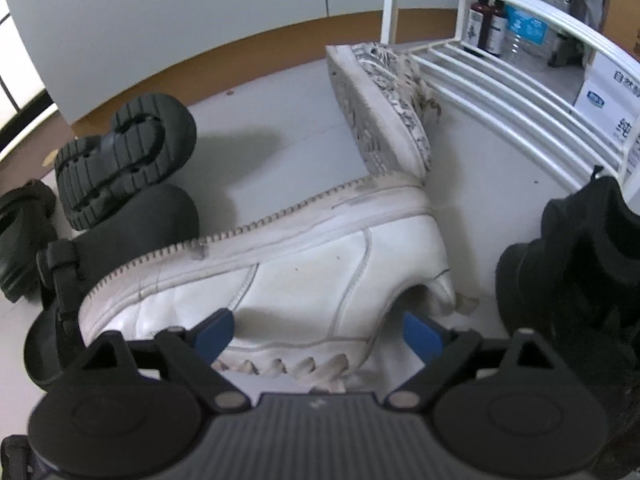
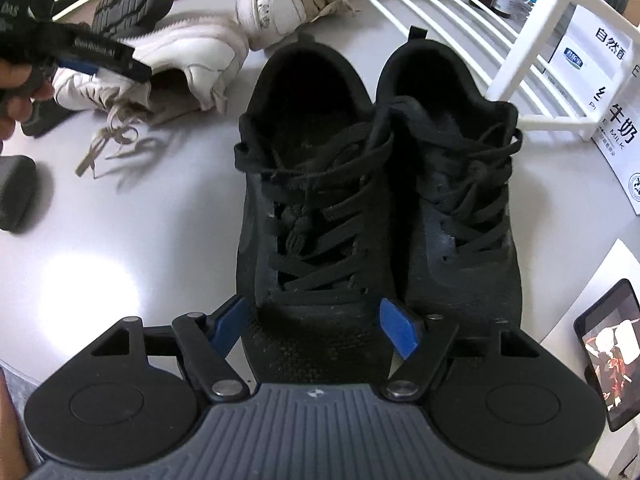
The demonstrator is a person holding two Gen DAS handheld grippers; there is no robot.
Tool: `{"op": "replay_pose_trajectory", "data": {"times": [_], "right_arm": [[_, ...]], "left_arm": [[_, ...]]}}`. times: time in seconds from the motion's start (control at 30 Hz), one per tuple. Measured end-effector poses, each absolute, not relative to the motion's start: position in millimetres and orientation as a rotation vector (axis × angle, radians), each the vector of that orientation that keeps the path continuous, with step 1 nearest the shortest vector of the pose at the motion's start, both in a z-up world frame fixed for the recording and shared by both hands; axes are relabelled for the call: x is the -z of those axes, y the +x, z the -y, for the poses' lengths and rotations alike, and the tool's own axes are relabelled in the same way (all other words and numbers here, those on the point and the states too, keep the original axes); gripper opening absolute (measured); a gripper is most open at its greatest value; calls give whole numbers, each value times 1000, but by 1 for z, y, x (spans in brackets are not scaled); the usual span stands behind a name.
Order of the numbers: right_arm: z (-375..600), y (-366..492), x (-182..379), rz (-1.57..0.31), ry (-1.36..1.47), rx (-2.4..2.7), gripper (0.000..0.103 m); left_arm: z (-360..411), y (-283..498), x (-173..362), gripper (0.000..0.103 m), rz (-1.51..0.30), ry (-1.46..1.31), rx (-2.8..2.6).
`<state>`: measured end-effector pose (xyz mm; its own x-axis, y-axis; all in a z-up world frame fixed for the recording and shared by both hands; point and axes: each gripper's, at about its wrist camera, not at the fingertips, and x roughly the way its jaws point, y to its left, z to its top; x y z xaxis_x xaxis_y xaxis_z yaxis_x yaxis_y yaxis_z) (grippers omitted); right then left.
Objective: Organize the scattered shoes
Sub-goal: 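Move the left tool down onto the plain white sneaker's side, then grasp and lift the plain white sneaker with the left tool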
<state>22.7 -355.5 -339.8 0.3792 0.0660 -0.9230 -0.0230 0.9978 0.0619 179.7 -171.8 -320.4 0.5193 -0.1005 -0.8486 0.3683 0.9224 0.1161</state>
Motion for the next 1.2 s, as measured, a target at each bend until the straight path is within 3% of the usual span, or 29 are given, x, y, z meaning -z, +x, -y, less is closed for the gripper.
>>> {"op": "replay_pose_trajectory", "data": {"times": [0.1,0.2,0.53,0.63,0.8,1.2], "right_arm": [[354,20,334,-1169,66,-75,77],[351,20,330,-1156,69,-89,77],[351,23,328,-1143,89,-101,77],[349,23,327,-1138,88,-108,77],[349,24,325,-1126,92,-107,77],[349,26,326,-1118,93,-112,77]], "left_arm": [[177,183,324,93,-980,353,282],[186,183,335,100,-945,440,275],[205,182,361,102,-839,633,231],[199,180,357,96,-819,577,234],[199,164,355,74,-762,604,295],[174,134,342,71,-755,514,363]]}}
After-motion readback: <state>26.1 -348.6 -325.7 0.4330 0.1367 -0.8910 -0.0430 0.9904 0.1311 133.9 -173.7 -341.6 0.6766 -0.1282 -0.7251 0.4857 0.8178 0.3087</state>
